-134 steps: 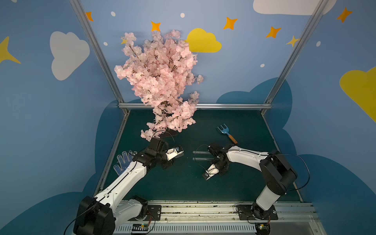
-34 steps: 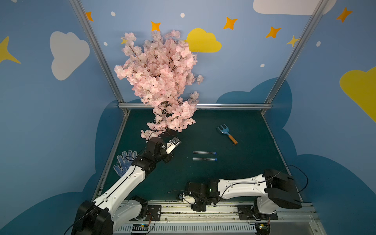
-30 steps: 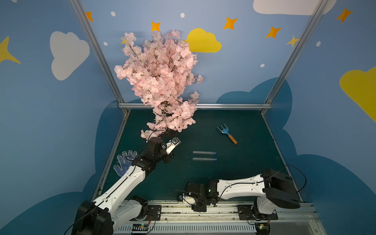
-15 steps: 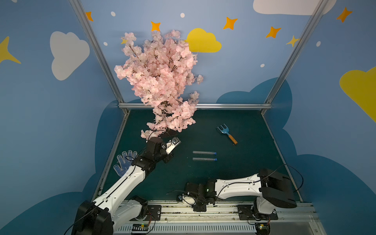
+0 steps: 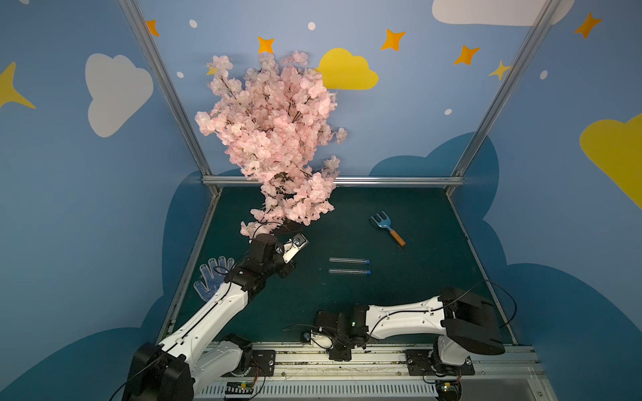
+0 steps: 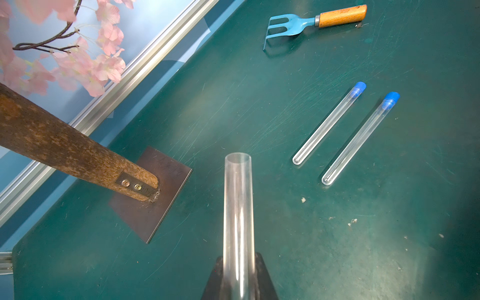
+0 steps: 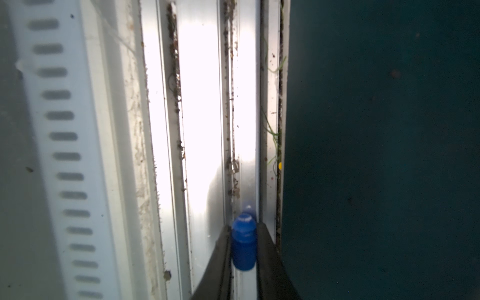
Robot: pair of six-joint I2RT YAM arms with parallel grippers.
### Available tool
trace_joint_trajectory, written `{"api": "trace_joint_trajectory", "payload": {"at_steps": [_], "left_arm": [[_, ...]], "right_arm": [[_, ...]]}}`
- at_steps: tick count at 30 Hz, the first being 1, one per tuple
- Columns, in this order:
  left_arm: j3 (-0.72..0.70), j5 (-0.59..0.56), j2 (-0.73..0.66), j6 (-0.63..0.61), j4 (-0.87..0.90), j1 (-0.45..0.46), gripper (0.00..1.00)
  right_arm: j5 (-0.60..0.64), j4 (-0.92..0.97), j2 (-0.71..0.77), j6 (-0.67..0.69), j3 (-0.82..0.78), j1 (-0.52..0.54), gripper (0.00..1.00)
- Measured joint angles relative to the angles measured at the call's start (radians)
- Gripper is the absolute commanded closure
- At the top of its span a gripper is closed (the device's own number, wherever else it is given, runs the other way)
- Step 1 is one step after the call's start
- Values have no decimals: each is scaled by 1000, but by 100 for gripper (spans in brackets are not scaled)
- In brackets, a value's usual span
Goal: Insert stoppers into test tubes
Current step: Move the stopper to the center of the board.
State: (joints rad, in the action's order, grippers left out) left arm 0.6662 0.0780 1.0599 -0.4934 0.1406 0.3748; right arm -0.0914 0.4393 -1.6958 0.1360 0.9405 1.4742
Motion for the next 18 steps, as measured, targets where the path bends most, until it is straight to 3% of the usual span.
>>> {"api": "trace_joint_trajectory", "payload": {"at_steps": [5,11,18], "left_arm": [[0,0,0,0,0,0,98],[0,0,0,-1,0,0,98],[0,0,7,-12,0,-2,98]], "right_arm": [[-15,3,47,0,-32,-45,97],[-32,5,182,35,-80,-272,96],[-18,56,134,200,8,-415,97]]}}
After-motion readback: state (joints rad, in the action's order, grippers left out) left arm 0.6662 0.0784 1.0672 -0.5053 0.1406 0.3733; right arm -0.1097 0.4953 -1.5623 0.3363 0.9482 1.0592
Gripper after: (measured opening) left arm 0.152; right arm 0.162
